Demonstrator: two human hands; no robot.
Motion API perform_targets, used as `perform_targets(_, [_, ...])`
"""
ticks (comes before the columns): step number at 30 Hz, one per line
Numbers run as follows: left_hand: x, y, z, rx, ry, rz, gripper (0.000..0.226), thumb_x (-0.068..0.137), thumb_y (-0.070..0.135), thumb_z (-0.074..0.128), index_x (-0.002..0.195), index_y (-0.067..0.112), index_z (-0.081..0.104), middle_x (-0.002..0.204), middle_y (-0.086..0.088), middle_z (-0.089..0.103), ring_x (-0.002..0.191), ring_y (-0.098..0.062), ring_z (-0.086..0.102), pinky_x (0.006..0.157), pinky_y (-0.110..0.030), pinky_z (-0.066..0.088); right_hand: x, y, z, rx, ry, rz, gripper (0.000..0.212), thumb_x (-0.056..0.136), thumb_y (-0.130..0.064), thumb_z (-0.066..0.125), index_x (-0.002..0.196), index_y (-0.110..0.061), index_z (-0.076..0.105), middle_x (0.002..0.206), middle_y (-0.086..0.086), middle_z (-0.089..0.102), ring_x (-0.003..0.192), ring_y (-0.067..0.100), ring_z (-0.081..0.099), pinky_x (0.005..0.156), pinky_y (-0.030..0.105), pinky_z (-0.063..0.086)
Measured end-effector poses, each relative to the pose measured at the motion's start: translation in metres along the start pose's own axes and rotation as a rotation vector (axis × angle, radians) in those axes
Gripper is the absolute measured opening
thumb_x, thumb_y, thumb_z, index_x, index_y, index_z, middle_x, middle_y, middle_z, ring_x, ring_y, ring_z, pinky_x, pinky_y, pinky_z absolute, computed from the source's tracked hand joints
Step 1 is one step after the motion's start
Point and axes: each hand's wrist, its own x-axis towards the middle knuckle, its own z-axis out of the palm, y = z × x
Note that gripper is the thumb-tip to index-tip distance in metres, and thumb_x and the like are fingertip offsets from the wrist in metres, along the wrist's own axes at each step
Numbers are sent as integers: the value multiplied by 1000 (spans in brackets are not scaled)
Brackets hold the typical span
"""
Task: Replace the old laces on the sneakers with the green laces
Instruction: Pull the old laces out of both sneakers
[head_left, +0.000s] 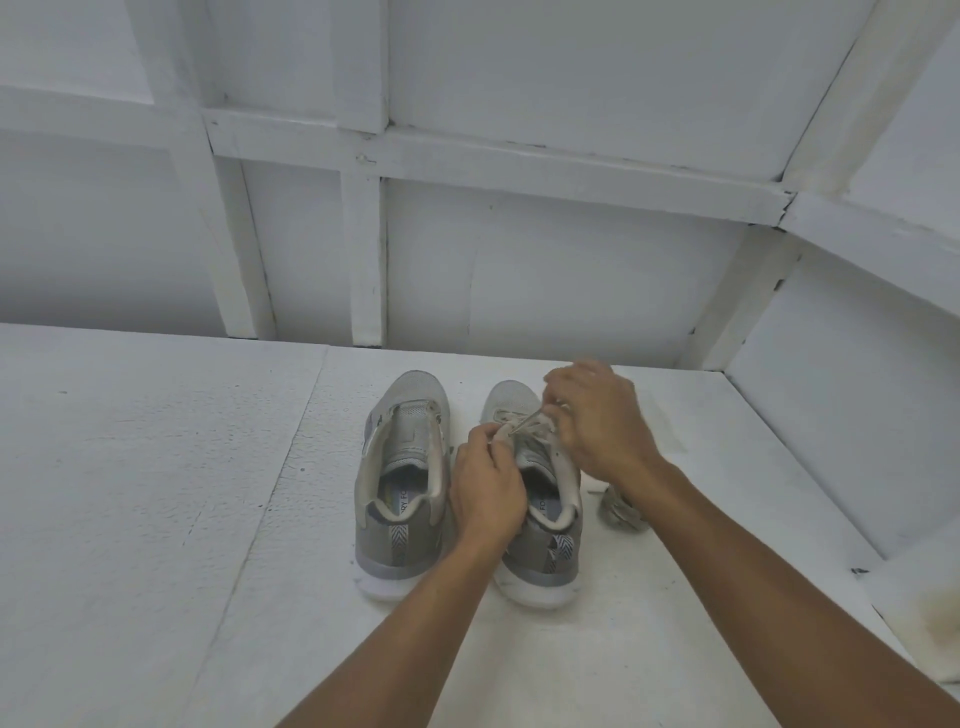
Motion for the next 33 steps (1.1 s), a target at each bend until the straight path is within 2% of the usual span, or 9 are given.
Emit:
perform_targets(3, [0,0,0,-11,-4,-12,29,99,26,37,119,22,57,113,-3,64,103,-22,58,90,-38,47,7,11,-12,12,77,65,4,88,-16,63,85,-19,64,98,-5,63,110,26,49,86,40,36])
perform_targets(8, [0,-1,-1,-5,-13,-11,29,100,27,36,119,22,57,113,-3,63,103,-22,57,90,-38,47,13,19,-24,61,150,149,8,93,-14,56,87,-13,62,94,-1,61,97,24,49,81,40,41])
perform_targets(11, [0,0,-1,-12,-18,-12,28,100,27,36,118,21,57,112,-3,63,103,-22,57,90,-38,47,16,30,-36,140,238,271,10,95,-11,50,88,-9,57,91,4,58,87,25,51,71,39,43])
perform_targets(15, [-1,0,-2,10,-22,-4,29,101,28,35,119,22,56,112,-3,62,102,-22,56,89,-36,47,18,43,-48,182,296,399,10,94,-14,53,90,-8,60,89,0,54,81,20,51,67,31,38])
perform_targets(20, [2,1,-3,102,-57,32,29,101,36,34,117,24,55,111,-4,60,104,-23,57,90,-38,46,5,48,-32,133,141,477,13,91,-20,56,95,-12,65,104,4,60,90,25,59,72,32,43])
perform_targets(24, [9,11,-7,230,-98,156,28,100,30,39,123,24,54,121,-3,51,108,-21,54,96,-37,44,-9,41,-23,122,-138,513,37,87,-29,63,122,-18,59,132,4,52,116,24,51,90,35,43])
perform_targets(26, [16,19,-9,271,-127,275,26,95,20,46,115,23,62,120,-2,52,106,-19,54,95,-37,46,-16,31,-26,174,-101,475,33,86,-26,63,119,-19,62,125,4,55,110,22,53,87,31,43])
perform_targets(29, [27,31,-13,438,-229,422,24,88,12,53,99,21,73,107,-3,64,101,-23,55,90,-41,49,-26,11,-29,362,-162,467,16,87,-28,64,101,-22,69,97,-3,66,81,9,60,69,23,46])
perform_targets(33, [36,41,-16,661,-332,530,20,87,17,60,99,24,75,104,-4,66,104,-26,52,90,-39,46,-37,-6,-17,412,-245,455,21,90,-38,63,104,-24,69,92,-6,65,80,5,59,64,18,45])
